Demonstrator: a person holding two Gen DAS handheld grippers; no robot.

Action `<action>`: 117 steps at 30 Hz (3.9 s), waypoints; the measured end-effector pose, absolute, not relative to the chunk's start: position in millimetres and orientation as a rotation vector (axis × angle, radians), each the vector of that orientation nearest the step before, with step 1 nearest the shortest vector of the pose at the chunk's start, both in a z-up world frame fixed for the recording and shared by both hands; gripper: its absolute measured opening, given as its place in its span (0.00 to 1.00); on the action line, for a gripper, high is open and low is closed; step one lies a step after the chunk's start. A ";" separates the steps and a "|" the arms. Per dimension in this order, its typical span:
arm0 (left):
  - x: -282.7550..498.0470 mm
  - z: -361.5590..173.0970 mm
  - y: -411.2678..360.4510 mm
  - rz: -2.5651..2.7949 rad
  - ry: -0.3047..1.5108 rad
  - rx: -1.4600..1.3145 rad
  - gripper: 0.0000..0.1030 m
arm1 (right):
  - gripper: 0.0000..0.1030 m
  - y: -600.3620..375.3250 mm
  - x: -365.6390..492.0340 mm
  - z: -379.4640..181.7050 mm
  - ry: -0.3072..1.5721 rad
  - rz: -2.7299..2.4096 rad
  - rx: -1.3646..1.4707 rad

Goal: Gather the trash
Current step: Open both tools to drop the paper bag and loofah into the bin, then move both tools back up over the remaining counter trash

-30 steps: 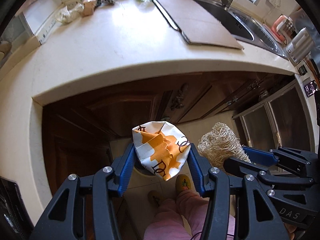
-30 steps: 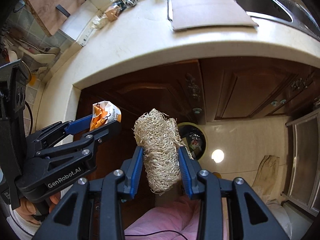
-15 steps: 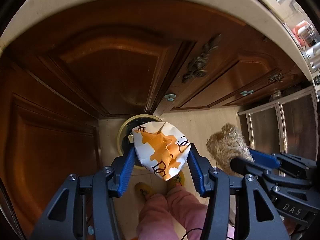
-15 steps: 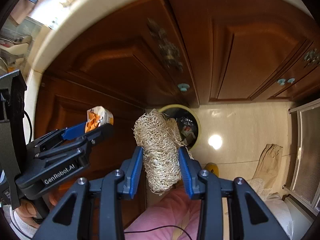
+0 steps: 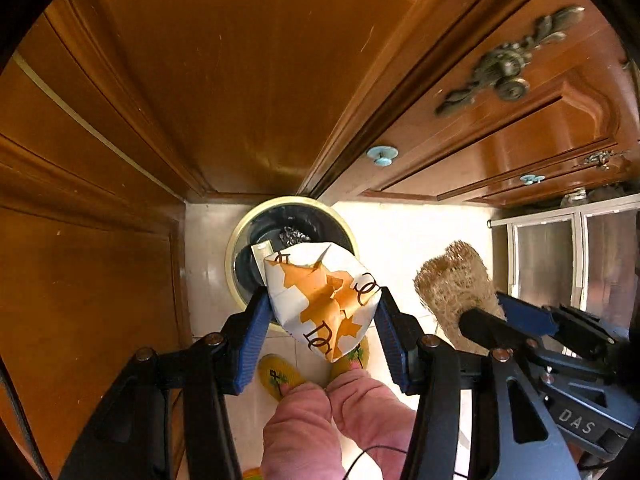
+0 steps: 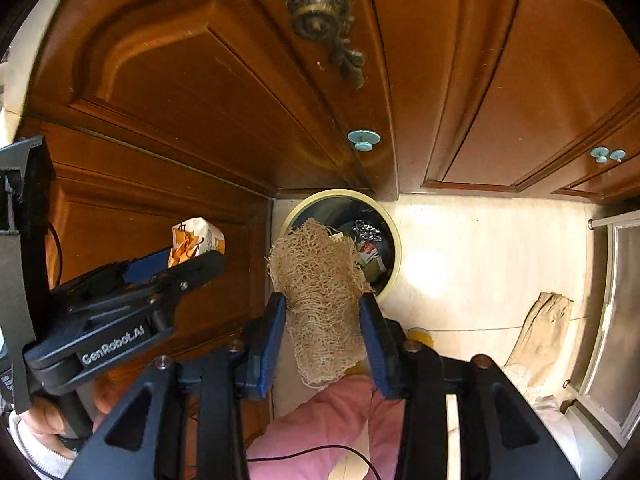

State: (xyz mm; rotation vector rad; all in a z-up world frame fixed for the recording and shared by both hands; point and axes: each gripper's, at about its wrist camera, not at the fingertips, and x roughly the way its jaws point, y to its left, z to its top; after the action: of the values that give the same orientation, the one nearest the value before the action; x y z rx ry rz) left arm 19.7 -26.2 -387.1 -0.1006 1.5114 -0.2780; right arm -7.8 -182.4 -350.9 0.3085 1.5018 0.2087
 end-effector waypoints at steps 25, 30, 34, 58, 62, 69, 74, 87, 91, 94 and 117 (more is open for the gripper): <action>31.5 -363.7 15.0 -0.111 1.437 0.060 0.94 | 0.50 -151.8 -2.6 -345.7 1.461 0.270 0.262; 32.6 -349.5 17.8 -0.101 1.430 0.059 0.94 | 0.56 -147.9 -5.7 -322.5 1.431 0.277 0.267; 33.3 -330.0 20.5 -0.101 1.424 0.034 0.94 | 0.56 -147.4 -6.1 -305.1 1.421 0.285 0.286; 29.5 -96.3 3.1 -0.237 1.122 0.042 0.94 | 0.56 -152.4 -32.2 -74.1 1.145 0.299 0.240; 36.6 -61.9 2.7 -0.217 1.048 0.046 0.94 | 0.56 -153.2 -29.6 -34.4 1.048 0.288 0.192; 64.7 -15.5 10.5 -0.127 0.947 0.012 0.94 | 0.56 -168.8 -3.5 4.2 0.920 0.282 0.160; 99.4 -2.8 13.1 -0.046 0.921 -0.025 0.94 | 0.56 -190.6 45.0 17.4 0.879 0.285 0.169; 221.9 -4.2 -28.0 0.110 0.966 0.014 0.94 | 0.56 -248.8 173.8 26.7 0.844 0.297 0.150; 251.0 -12.5 -43.6 0.122 0.996 0.030 0.94 | 0.56 -256.9 200.0 18.0 0.858 0.305 0.158; 263.2 -18.2 -52.6 0.131 1.011 0.045 0.94 | 0.56 -261.0 217.3 10.3 0.875 0.318 0.166; 322.1 -51.3 -33.8 0.202 1.072 -0.015 0.93 | 0.56 -246.6 301.3 -36.5 1.014 0.399 0.151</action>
State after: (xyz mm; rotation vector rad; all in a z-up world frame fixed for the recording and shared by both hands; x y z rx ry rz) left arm 322.1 -33.8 -51.3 -0.0146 1.0725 0.2025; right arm 301.3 -246.6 -36.5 0.1505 1.0142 0.3995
